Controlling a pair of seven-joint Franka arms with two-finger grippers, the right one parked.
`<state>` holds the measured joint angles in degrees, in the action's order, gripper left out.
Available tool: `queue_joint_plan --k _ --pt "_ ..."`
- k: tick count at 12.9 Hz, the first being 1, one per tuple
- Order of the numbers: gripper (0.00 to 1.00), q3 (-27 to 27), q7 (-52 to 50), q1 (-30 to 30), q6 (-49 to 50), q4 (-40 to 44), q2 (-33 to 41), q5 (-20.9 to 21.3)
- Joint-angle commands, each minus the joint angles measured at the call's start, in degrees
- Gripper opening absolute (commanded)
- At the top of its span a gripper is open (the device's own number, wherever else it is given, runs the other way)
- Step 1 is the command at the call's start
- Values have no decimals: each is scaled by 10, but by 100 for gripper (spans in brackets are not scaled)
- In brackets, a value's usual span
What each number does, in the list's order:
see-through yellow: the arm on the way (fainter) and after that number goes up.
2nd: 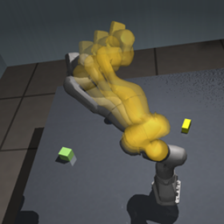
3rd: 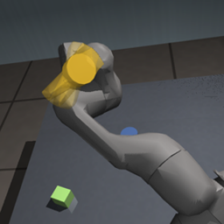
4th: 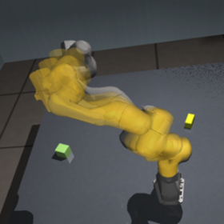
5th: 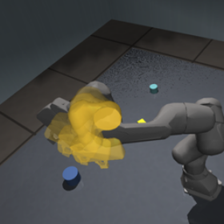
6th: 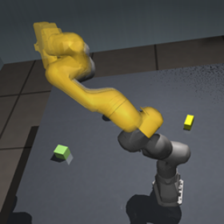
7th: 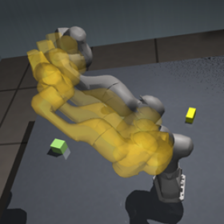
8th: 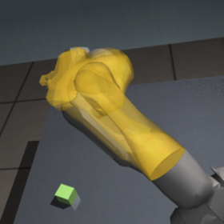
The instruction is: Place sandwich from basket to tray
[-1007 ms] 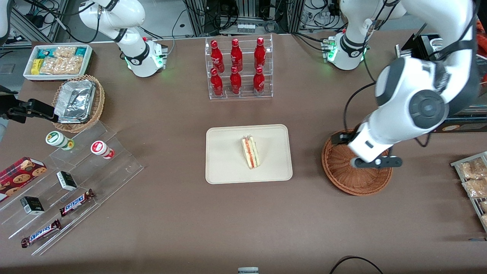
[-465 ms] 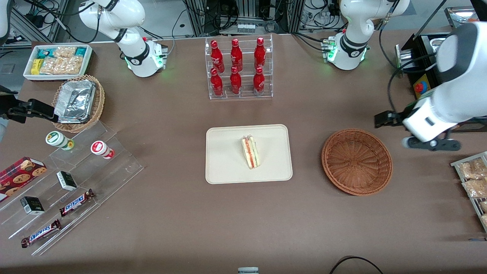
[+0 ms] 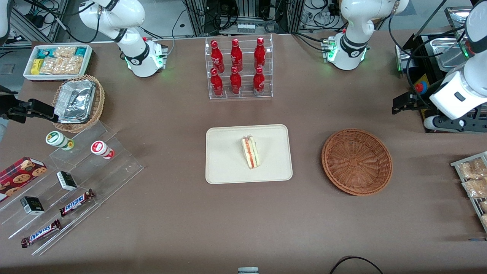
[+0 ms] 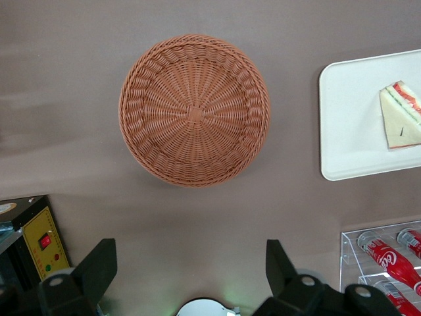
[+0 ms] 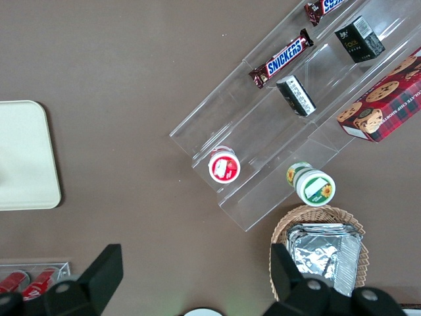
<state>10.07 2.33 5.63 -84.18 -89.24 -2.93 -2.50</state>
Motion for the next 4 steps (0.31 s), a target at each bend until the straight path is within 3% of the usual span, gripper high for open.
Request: queue_joint_plan --k 1,2,4 --pt "100 -30 7 -32 11 6 11 5" --pt "100 -72 7 -69 11 8 13 7" --pt "100 -81 8 -76 17 9 20 7"
